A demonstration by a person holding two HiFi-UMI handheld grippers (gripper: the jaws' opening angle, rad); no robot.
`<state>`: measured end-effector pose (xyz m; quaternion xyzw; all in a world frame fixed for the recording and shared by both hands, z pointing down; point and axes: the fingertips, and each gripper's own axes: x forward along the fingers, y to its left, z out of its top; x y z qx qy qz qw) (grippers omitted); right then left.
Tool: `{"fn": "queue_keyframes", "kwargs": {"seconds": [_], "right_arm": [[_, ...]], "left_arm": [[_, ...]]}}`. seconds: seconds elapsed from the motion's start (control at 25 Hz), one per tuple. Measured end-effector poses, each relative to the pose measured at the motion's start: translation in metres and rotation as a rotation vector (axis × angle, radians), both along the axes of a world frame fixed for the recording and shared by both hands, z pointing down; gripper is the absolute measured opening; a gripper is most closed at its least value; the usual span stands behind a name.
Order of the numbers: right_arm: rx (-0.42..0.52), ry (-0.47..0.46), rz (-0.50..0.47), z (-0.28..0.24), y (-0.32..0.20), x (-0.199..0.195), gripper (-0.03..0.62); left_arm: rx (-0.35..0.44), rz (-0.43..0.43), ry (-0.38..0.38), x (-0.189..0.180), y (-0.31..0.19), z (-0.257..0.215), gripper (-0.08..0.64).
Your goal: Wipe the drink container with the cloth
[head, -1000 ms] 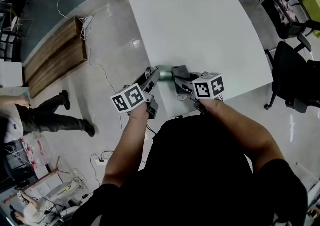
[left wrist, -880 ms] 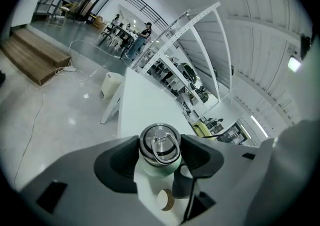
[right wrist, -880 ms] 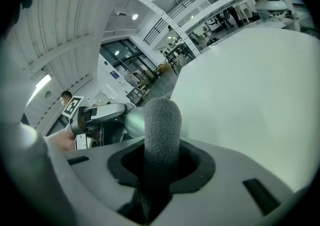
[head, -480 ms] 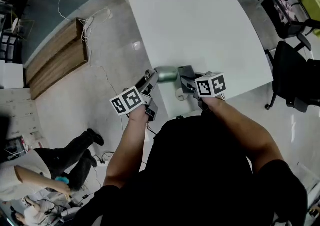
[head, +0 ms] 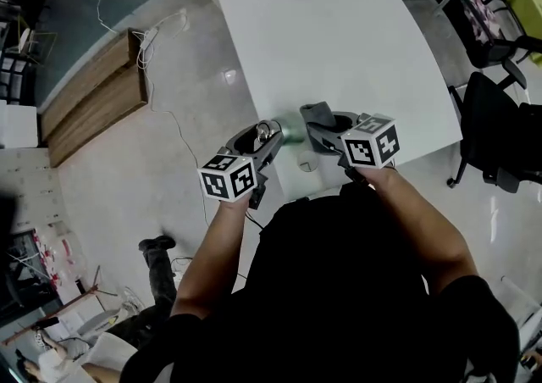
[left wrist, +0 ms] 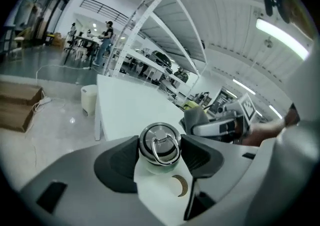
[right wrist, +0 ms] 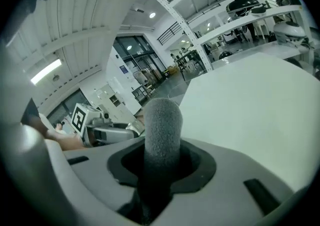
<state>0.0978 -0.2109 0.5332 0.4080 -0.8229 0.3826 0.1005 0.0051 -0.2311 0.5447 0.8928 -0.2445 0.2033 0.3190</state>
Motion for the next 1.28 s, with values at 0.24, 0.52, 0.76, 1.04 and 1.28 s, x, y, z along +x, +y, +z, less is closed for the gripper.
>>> {"fn": "queue_keyframes", "kwargs": {"seconds": [0.24,0.52,0.76,1.04,1.28], "right_arm": [[-0.011,-0.173,-0.061,-0.031,-0.008,-0.014,0.106],[-0.015,-0.215,-0.169,-0.046,-0.006,-0.041,0.106],[-0.020,-0.195,-0.271,-0.041,0.001,-0.061,0.106],[-0.051,-0.192,-0.264,-0.023,0.003,-0.062,0.106],[-0.083,-0.157,-0.257,-0.006,0.000,-0.060,0.106]], "left_arm": [[0.183,0.209,-0.109,0.018,0.020,-0.006,0.261],[0.308,0.356,-0.171,0.021,0.040,-0.008,0.261],[0.389,0.450,-0.218,0.020,0.054,-0.005,0.261],[0.452,0.512,-0.226,0.017,0.063,-0.004,0.261],[0.490,0.545,-0.241,0.012,0.067,-0.004,0.261]]}}
